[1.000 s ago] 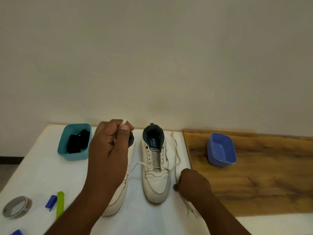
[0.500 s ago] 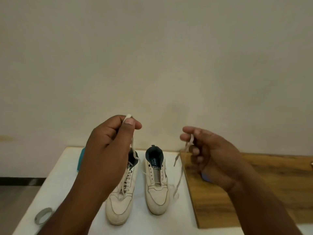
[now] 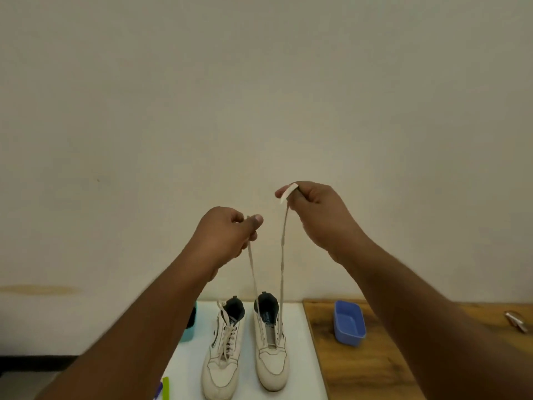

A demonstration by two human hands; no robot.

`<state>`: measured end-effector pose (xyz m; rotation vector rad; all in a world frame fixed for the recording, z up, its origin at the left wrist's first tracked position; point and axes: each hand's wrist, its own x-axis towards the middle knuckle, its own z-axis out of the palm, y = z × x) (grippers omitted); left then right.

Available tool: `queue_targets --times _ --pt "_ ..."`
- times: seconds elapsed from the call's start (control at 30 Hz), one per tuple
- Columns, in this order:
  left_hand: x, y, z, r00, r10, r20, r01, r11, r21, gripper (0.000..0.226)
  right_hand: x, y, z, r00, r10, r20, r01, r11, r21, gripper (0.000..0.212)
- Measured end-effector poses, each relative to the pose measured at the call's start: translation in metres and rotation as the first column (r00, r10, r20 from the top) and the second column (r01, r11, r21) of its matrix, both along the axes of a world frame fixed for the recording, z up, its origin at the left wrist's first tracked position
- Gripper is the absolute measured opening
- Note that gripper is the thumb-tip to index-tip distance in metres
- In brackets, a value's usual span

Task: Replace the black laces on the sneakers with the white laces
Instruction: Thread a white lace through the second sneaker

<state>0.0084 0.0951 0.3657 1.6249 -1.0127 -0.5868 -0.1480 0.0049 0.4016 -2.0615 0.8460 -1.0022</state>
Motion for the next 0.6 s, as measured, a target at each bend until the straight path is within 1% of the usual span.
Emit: queue_targets --times 0.03,0.07,0.1,0.13,0.17,0.2,0.23,0.27,0.33,0.37,0.4,0.43,0.47,0.5,0.53,0.57,0.6 --pt "-0.001 0.004 0.001 0.999 0.030 -0.034 -0.030 1.000 0.003 0.035 0.000 0.004 0.000 1.000 0.008 -0.020 -0.008 1.000 -0.014 0.028" --pt "-0.003 0.007 0.001 0.995 0.056 -0.078 -0.056 0.998 0.005 0.041 0.001 0.007 -0.001 1.000 0.011 -0.005 -0.011 1.000 -0.005 0.028" --pt "-0.006 0.009 0.002 0.992 0.086 -0.096 -0.086 0.996 0.004 0.046 0.001 0.010 0.000 0.998 0.013 0.056 -0.015 0.999 0.031 0.028" --pt "-0.008 0.011 0.003 0.989 0.113 -0.095 -0.113 0.994 -0.002 0.049 0.002 0.013 0.001 0.991 0.017 0.130 -0.031 0.995 0.100 0.028" --pt "-0.010 0.012 0.005 0.986 0.123 -0.112 -0.126 0.992 -0.019 0.048 0.002 0.015 0.002 0.980 0.020 0.199 -0.057 0.982 0.180 0.029" --pt "-0.013 0.014 0.010 0.981 0.101 -0.168 -0.110 0.993 -0.045 0.044 0.002 0.016 0.003 0.969 0.021 0.246 -0.082 0.967 0.242 0.031" --pt "-0.016 0.014 0.014 0.961 0.044 -0.273 -0.067 0.995 -0.074 0.039 0.001 0.016 0.002 0.967 0.024 0.255 -0.095 0.957 0.274 0.031" --pt "-0.019 0.015 0.018 0.919 -0.035 -0.394 -0.006 0.995 -0.102 0.036 0.000 0.017 0.001 0.973 0.029 0.230 -0.094 0.957 0.275 0.030" --pt "-0.022 0.017 0.025 0.781 -0.197 -0.593 0.118 0.978 -0.170 0.030 0.000 0.019 -0.002 0.988 0.059 0.140 -0.088 0.973 0.212 0.034" --pt "-0.022 0.018 0.028 0.716 -0.259 -0.649 0.164 0.965 -0.204 0.028 0.000 0.020 -0.004 0.990 0.074 0.121 -0.094 0.981 0.168 0.038" --pt "-0.022 0.019 0.029 0.674 -0.303 -0.674 0.199 0.953 -0.230 0.028 -0.001 0.020 -0.005 0.988 0.086 0.129 -0.103 0.986 0.128 0.040" --pt "-0.021 0.019 0.031 0.666 -0.336 -0.666 0.229 0.942 -0.247 0.029 -0.002 0.018 -0.005 0.985 0.089 0.146 -0.103 0.990 0.092 0.041" --pt "-0.020 0.019 0.030 0.705 -0.349 -0.617 0.251 0.937 -0.243 0.029 -0.004 0.017 -0.004 0.983 0.087 0.163 -0.099 0.993 0.067 0.039" --pt "-0.021 0.019 0.030 0.781 -0.339 -0.524 0.261 0.940 -0.219 0.027 -0.005 0.015 -0.004 0.980 0.086 0.180 -0.097 0.994 0.054 0.037" --pt "-0.021 0.018 0.029 0.871 -0.300 -0.390 0.245 0.952 -0.186 0.024 -0.006 0.013 -0.003 0.976 0.092 0.198 -0.103 0.994 0.045 0.033" --pt "-0.022 0.017 0.027 0.938 -0.241 -0.248 0.204 0.965 -0.166 0.021 -0.007 0.011 -0.003 0.970 0.104 0.220 -0.115 0.993 0.037 0.031" --pt "-0.022 0.015 0.024 0.977 -0.174 -0.121 0.152 0.974 -0.170 0.018 -0.007 0.009 -0.003 0.965 0.108 0.240 -0.118 0.993 0.026 0.031"
